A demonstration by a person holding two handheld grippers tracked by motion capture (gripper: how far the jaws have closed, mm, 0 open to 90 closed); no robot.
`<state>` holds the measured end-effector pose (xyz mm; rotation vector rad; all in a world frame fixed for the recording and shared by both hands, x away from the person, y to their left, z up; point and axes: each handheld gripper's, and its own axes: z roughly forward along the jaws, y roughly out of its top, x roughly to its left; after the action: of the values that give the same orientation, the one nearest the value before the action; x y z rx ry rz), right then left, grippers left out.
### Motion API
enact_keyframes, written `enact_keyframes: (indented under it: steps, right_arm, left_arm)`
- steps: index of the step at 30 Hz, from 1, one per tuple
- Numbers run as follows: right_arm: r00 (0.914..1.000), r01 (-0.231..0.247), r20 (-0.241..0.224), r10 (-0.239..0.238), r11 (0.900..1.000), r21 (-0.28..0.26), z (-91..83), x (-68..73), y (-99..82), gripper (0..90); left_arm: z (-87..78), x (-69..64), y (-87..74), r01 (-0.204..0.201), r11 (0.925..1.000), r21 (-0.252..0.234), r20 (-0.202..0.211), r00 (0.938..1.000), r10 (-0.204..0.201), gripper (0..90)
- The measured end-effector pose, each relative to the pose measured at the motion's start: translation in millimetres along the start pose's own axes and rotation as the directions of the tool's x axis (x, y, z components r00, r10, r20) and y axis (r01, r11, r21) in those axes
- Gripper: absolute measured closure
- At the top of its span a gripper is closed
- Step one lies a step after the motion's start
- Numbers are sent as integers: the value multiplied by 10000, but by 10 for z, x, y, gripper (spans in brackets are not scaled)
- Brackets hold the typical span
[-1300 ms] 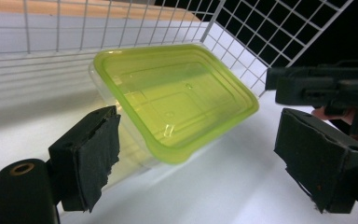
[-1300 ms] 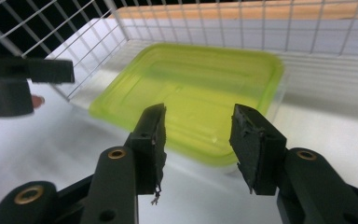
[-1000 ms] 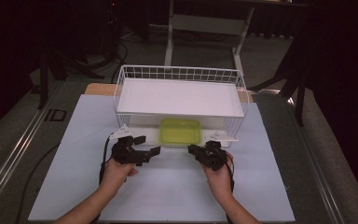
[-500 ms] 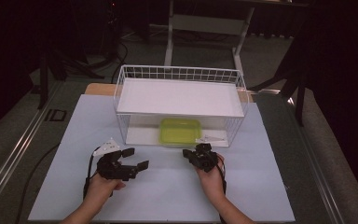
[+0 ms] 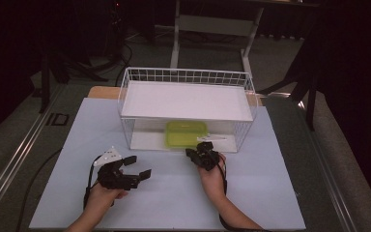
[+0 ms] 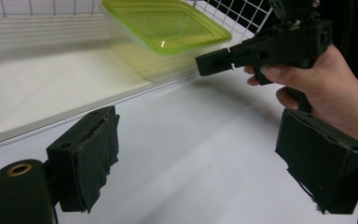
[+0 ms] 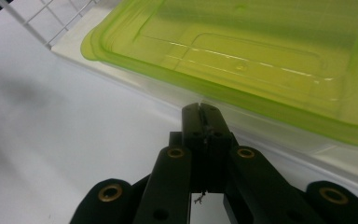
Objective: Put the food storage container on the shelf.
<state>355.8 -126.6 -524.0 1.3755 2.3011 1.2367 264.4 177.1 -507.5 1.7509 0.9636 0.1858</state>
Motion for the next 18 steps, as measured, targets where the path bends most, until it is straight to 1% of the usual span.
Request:
enact_keyframes:
  steps: [3, 6, 7, 12, 18]
  right_arm:
    - [9999, -155, -30, 155, 9999, -26, 44, 5, 26, 900]
    - [10000, -6, 76, 7, 9999, -122, 87, 17, 61, 900]
    - [10000, -54, 42, 55, 9999, -125, 104, 12, 72, 900]
    - [9992, -248, 298, 252, 9996, -132, 187, -29, 130, 900]
    - [9981, -259, 549, 276, 9992, -317, 242, -74, 202, 900]
  left_arm:
    - [-1, 6, -7, 16, 10000, 2, -4, 10000, -16, 141]
    - [2, 14, -11, 53, 10000, 2, 18, 10000, -53, 141]
    - [4, 15, -12, 43, 10000, 16, 24, 10000, -43, 141]
    - [14, 6, -15, -52, 10000, 56, 49, 10000, 52, 141]
    - [22, 0, -21, -21, 10000, 48, 93, 10000, 21, 141]
